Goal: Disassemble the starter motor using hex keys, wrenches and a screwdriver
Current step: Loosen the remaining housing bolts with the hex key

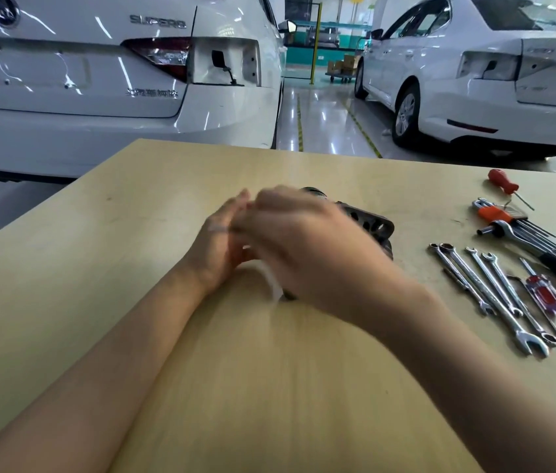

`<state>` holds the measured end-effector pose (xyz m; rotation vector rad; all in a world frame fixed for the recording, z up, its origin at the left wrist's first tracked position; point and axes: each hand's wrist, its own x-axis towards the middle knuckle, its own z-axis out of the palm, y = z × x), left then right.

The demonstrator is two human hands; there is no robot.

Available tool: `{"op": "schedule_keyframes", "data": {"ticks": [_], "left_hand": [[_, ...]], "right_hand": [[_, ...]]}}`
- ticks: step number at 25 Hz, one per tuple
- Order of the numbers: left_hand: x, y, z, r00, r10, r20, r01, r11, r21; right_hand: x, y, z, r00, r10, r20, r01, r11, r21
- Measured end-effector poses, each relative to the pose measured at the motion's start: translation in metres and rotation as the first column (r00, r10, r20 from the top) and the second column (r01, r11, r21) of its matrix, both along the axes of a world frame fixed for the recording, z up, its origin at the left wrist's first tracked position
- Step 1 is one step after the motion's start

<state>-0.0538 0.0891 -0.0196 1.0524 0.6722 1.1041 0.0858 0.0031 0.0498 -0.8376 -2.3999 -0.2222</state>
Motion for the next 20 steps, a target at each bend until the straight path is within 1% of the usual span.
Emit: {"op": "schedule_keyframes", "data": {"ticks": [1,2,3,4,5,6,8,10,11,15,17,20], "left_hand": [[0.004,-0.001,-0.001,0.997,0.044,-0.071,-0.039,0.997,0.065],[0.008,-0.001,-0.004,0.991,0.061,-0.118,-0.048,0.993,0.112],[0.014,-0.004,-0.002,0.985,0.063,-0.162,-0.046,0.993,0.11],[0.018,-0.006,-0.003,0.977,0.052,-0.207,-0.035,0.996,0.084],[0.021,-0.006,-0.004,0.974,0.029,-0.225,-0.02,0.999,0.043],[0.023,-0.006,-0.008,0.971,0.0,-0.239,0.004,1.0,0.015],[0.024,-0.008,-0.008,0.968,-0.04,-0.246,0.037,0.999,-0.017],[0.024,-0.008,-0.007,0.973,-0.06,-0.222,0.052,0.998,-0.041],[0.023,-0.008,-0.005,0.974,-0.074,-0.215,0.063,0.996,-0.055],[0.024,-0.009,-0.006,0.974,-0.08,-0.21,0.07,0.996,-0.052],[0.024,-0.009,-0.006,0.974,-0.08,-0.212,0.071,0.996,-0.051],[0.023,-0.008,-0.006,0.974,-0.083,-0.213,0.074,0.996,-0.052]], "right_hand": [[0.011,0.001,0.007,0.949,-0.008,-0.316,-0.015,0.998,-0.069],[0.025,0.0,0.01,0.806,-0.018,-0.592,-0.068,0.99,-0.123],[0.036,-0.003,0.015,0.611,-0.054,-0.79,-0.172,0.965,-0.199],[0.048,-0.003,0.012,0.429,-0.137,-0.893,-0.259,0.928,-0.267],[0.055,-0.004,0.007,0.29,-0.261,-0.921,-0.307,0.886,-0.347],[0.06,-0.004,-0.001,0.196,-0.368,-0.909,-0.34,0.844,-0.415],[0.064,-0.004,-0.015,0.036,-0.506,-0.862,-0.42,0.775,-0.473],[0.065,-0.003,-0.025,-0.045,-0.568,-0.822,-0.48,0.734,-0.481],[0.066,-0.002,-0.027,-0.057,-0.572,-0.819,-0.49,0.73,-0.476],[0.065,-0.001,-0.03,-0.032,-0.541,-0.841,-0.46,0.755,-0.468],[0.065,-0.001,-0.031,-0.022,-0.549,-0.836,-0.456,0.749,-0.48],[0.064,-0.001,-0.032,-0.036,-0.568,-0.823,-0.464,0.738,-0.489]]}}
